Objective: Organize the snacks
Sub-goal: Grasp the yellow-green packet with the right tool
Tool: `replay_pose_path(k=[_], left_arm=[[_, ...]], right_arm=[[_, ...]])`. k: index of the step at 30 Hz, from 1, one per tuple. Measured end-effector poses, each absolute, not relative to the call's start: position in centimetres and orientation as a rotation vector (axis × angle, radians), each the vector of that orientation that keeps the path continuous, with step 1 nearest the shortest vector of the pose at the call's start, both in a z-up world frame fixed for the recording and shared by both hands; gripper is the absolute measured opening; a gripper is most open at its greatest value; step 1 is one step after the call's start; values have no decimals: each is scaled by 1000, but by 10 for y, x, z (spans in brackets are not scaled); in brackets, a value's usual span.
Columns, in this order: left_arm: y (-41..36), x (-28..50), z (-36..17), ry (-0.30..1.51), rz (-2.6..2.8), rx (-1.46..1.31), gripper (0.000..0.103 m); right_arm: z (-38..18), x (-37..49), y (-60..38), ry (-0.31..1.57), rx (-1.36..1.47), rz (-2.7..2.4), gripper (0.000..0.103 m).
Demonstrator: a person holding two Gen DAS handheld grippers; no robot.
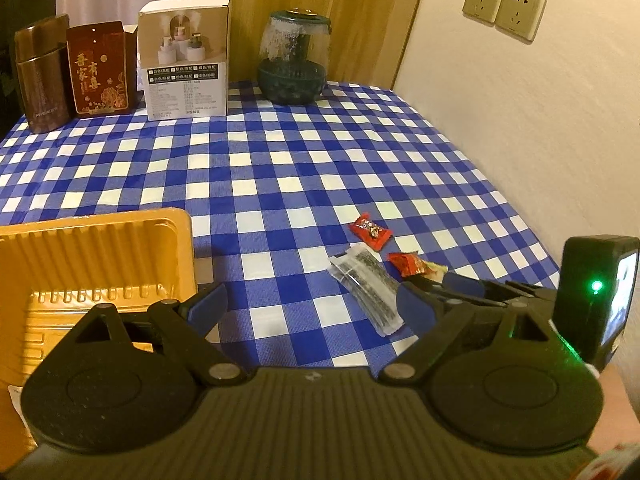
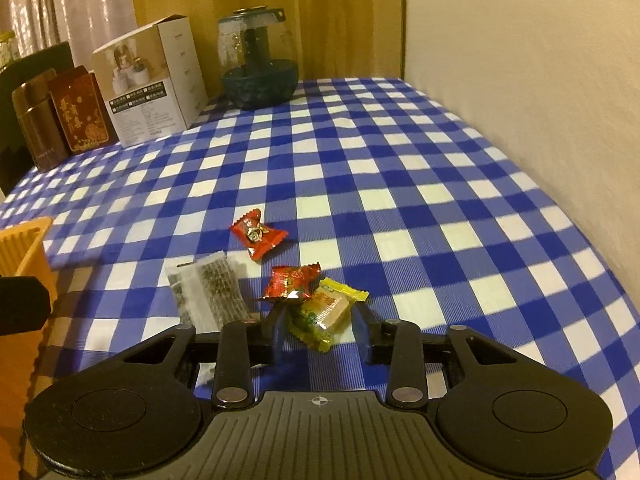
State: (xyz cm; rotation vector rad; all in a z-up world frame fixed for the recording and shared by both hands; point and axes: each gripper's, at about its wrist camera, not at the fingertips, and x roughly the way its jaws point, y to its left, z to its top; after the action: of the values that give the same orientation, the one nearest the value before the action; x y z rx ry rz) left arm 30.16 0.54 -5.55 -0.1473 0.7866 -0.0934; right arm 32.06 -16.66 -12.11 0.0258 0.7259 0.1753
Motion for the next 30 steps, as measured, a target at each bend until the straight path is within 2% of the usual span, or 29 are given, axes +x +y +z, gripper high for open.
replay_pose_path(k=[4,9,14,16,18,28,30], left_arm=[[3,302,-56,787,-93,-144,90],[3,301,-57,791,-89,-147,90],[0,303,-56,793,-96,-139,90],[-1,303,-56,792,-103,-132,90],[-3,304,-56,792,-110,-131,90],[-35,309,-69,807,-131,-157,90],[-44,311,-76,818,-122,-172,87]], right_arm=[[-122,324,-166,720,38,166,37],[-121,329,-168,718,90,170,50],[-124,329,-161,698,11,166,50],[-126,327,-161,689,-30,168,44],[-126,324,-166,687,-40,176,31],[-120,290,-220,730,-51,145,29],[-119,279,-233,737,-36,129,29]])
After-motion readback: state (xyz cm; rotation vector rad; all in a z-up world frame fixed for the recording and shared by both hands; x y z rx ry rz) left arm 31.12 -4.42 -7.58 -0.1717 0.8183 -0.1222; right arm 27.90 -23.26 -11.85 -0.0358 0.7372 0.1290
